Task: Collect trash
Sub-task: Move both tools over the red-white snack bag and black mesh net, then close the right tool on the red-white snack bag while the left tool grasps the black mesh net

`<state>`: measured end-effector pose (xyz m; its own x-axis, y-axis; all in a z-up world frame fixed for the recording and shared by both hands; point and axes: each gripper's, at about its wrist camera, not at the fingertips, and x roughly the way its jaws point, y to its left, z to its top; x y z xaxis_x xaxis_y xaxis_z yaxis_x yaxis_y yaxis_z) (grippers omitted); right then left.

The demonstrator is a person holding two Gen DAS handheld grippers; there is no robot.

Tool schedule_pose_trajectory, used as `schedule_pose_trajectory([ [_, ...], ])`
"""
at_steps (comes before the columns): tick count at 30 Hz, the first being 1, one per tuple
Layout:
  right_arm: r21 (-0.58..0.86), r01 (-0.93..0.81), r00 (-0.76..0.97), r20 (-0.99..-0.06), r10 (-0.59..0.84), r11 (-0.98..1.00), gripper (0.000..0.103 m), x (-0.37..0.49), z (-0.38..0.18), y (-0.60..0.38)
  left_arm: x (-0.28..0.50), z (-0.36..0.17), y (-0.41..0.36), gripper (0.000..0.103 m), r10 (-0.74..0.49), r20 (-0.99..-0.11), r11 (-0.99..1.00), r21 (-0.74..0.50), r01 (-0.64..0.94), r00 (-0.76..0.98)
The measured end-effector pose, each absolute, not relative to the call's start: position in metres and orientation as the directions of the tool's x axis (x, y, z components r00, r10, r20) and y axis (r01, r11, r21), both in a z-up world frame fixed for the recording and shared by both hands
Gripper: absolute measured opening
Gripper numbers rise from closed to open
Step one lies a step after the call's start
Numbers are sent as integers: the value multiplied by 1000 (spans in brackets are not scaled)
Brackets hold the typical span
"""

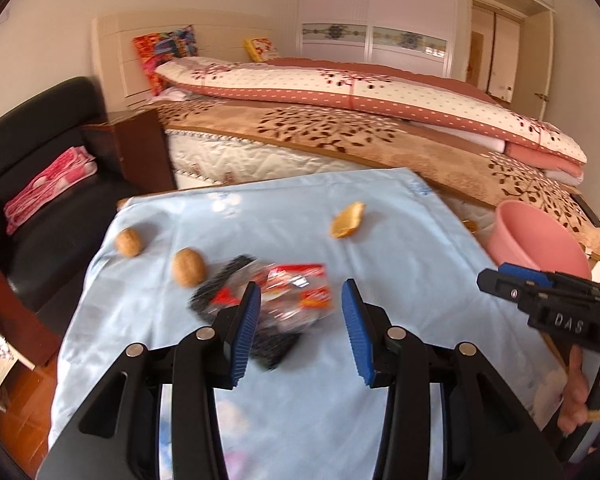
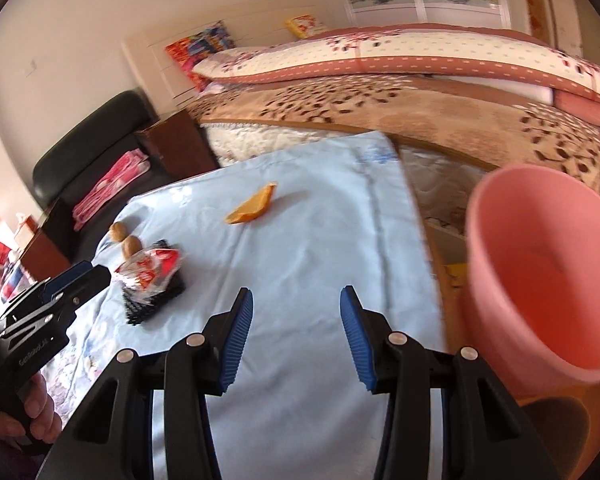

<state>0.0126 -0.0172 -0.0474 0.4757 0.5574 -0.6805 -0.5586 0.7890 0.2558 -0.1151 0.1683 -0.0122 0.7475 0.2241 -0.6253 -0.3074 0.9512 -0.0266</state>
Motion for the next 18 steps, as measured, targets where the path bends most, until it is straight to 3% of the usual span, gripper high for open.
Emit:
schedule_pose_trajectory([
  [5, 271, -621, 415, -682, 602, 736, 45, 11, -45, 17, -129, -19, 188, 42, 247, -644, 932, -46, -359, 724],
  [15, 350, -690, 272, -686, 675, 634, 61, 15, -46, 87, -135, -30, 212, 42, 247, -669, 911, -86, -404, 701],
  [18, 379, -681, 229, -703, 674, 627, 61, 20, -55, 104, -136, -34, 218, 42, 249, -678, 905, -91, -415, 692],
])
